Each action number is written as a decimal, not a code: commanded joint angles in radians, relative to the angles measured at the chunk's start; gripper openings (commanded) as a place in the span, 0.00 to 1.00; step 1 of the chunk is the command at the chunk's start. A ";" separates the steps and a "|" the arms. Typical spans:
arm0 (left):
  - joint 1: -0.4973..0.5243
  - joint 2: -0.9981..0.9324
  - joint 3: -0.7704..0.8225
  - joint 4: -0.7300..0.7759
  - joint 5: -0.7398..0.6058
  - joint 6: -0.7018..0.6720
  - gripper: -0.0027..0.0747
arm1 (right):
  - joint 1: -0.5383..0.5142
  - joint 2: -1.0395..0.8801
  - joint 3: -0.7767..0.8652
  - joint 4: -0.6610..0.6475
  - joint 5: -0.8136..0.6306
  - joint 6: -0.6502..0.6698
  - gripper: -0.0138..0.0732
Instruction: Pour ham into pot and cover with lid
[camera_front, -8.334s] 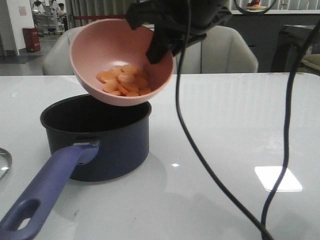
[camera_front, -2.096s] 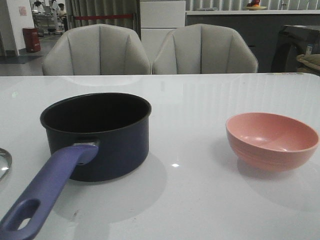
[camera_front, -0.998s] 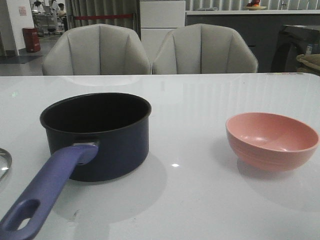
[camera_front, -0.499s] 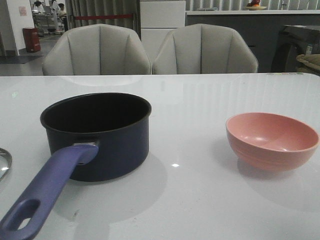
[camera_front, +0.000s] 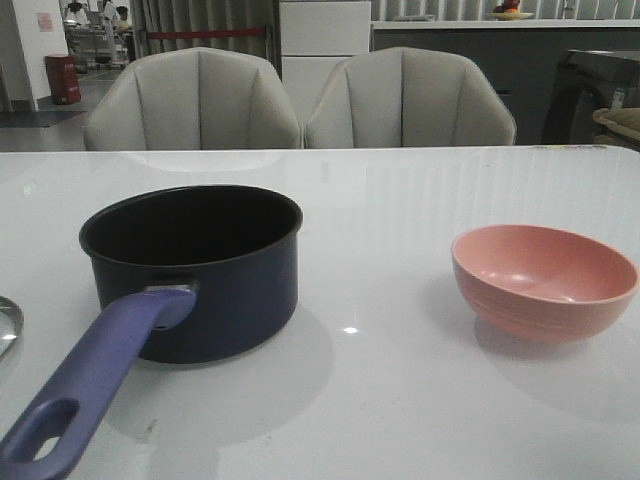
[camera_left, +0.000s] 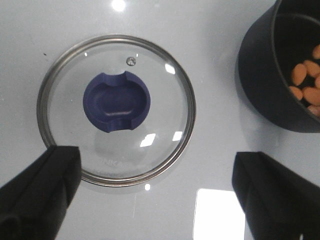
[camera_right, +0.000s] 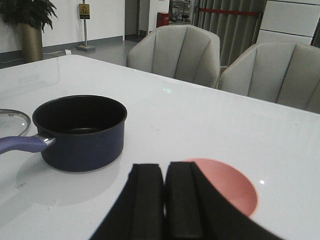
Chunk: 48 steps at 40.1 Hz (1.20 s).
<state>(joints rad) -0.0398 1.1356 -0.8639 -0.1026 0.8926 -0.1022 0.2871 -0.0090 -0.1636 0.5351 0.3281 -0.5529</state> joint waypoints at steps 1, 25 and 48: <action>0.000 0.049 -0.054 -0.018 -0.024 -0.012 0.87 | 0.002 0.010 -0.026 0.019 -0.061 -0.006 0.34; 0.052 0.433 -0.252 -0.010 0.095 -0.007 0.88 | 0.002 0.010 -0.026 0.019 -0.061 -0.006 0.34; 0.056 0.583 -0.316 0.041 0.086 -0.007 0.88 | 0.002 0.010 -0.026 0.019 -0.061 -0.006 0.34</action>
<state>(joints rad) 0.0122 1.7527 -1.1536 -0.0615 0.9915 -0.1042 0.2871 -0.0090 -0.1636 0.5351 0.3281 -0.5529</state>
